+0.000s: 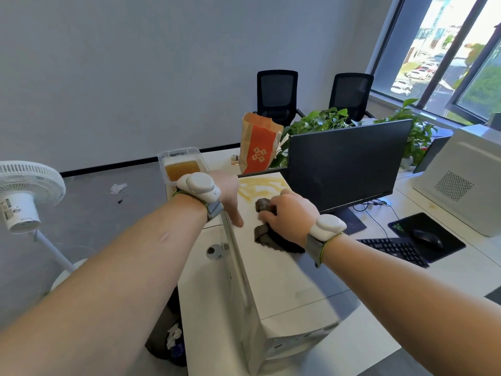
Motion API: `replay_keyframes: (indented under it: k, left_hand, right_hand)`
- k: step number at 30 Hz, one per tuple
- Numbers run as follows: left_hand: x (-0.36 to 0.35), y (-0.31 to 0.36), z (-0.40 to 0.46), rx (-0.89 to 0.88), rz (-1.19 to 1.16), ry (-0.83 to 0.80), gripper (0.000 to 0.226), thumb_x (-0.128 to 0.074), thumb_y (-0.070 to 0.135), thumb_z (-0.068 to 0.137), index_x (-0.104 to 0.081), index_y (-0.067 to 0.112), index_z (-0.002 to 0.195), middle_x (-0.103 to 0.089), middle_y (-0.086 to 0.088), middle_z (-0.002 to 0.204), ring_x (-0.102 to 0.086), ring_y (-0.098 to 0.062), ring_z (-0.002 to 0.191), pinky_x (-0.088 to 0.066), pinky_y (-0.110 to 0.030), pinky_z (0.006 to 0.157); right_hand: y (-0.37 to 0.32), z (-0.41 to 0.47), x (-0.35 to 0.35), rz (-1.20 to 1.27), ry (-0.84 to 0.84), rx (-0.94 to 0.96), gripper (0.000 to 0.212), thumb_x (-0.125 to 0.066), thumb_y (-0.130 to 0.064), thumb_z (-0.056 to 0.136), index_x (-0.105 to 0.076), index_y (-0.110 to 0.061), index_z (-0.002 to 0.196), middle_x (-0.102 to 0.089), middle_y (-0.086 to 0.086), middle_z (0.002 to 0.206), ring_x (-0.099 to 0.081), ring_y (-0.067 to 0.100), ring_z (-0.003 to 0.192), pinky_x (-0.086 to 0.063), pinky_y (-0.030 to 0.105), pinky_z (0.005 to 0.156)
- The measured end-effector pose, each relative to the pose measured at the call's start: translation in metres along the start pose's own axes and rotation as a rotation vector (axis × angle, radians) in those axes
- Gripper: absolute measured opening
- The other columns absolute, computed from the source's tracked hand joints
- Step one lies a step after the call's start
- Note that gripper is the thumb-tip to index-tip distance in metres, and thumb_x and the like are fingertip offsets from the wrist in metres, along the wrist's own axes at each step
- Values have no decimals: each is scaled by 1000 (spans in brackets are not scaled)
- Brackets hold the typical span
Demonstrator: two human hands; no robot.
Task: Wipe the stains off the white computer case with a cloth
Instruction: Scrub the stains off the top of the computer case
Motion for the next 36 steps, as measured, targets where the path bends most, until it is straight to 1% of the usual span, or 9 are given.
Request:
replay_keyframes:
  k: [8, 10, 14, 19, 24, 29, 31, 34, 36]
  left_hand:
    - [-12, -13, 6, 19, -80, -48, 71, -77, 74, 68, -40, 13, 60, -40, -1, 60, -33, -18, 52, -28, -29, 50]
    - [-10, -12, 7, 20, -57, -78, 71, -75, 76, 69, -41, 14, 58, -41, -1, 58, -33, -18, 52, -29, -29, 52]
    - [-5, -8, 13, 22, -17, -106, 72, -74, 77, 69, -41, 13, 57, -44, -1, 58, -36, -18, 52, -34, -28, 55]
    - [-4, -9, 14, 30, -49, -100, 73, -78, 75, 66, -40, 14, 57, -43, 0, 56, -37, -19, 49, -33, -27, 53]
    - [-12, -12, 22, 91, -110, 12, 51, -86, 54, 72, -49, 19, 68, -59, 0, 81, -54, -23, 79, -44, -31, 72]
    - [0, -7, 13, 56, -58, -117, 71, -80, 78, 60, -45, 16, 58, -48, 0, 58, -42, -20, 53, -37, -26, 56]
    - [-1, -7, 13, 48, -34, -129, 70, -79, 79, 61, -47, 17, 58, -49, 1, 58, -42, -18, 51, -37, -25, 54]
    - [-3, -10, 12, 70, -55, -61, 62, -83, 71, 64, -52, 18, 63, -54, 3, 64, -51, -18, 62, -42, -27, 60]
    - [-1, -10, 13, 54, -62, -104, 63, -82, 73, 63, -54, 17, 64, -53, 3, 60, -49, -17, 57, -40, -25, 56]
  right_hand:
    - [-8, 37, -10, 114, 132, -205, 13, -49, -29, 98, -61, -23, 98, -52, -1, 96, -56, 27, 82, -50, 36, 74]
    - [-17, 38, -14, 121, 83, -133, 14, -50, -27, 96, -64, -25, 95, -56, -1, 100, -60, 28, 87, -52, 37, 79]
    - [-23, 27, -6, 108, -36, 78, 20, -60, -30, 91, -78, -30, 100, -65, -5, 97, -63, 21, 86, -50, 29, 70]
    - [11, 52, 8, 42, 15, -243, 17, -56, -25, 92, -70, -17, 84, -64, 1, 87, -62, 25, 71, -56, 33, 72]
    - [-28, 27, 1, 130, -103, 112, 19, -63, -28, 93, -79, -29, 103, -68, -7, 94, -63, 21, 85, -47, 27, 68]
    - [7, 55, 14, 20, -33, -175, 16, -57, -28, 87, -68, -18, 82, -65, 2, 83, -65, 29, 76, -59, 41, 80]
    - [2, 50, 5, 55, 27, -125, 17, -58, -29, 87, -70, -18, 82, -63, 0, 81, -63, 26, 73, -56, 35, 73]
    - [-18, 27, 1, 168, -94, 92, 16, -64, -31, 90, -80, -29, 89, -65, -10, 82, -62, 18, 80, -56, 32, 71]
    - [-12, 27, 8, 147, -153, 101, 16, -67, -33, 89, -81, -27, 88, -69, -9, 82, -64, 17, 80, -57, 33, 72]
Point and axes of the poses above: each hand's wrist, its own z-axis towards the middle knuckle, its own x-axis out of the back of the hand, y = z × x, the point moved 2 cm from there along z, towards the middle knuckle
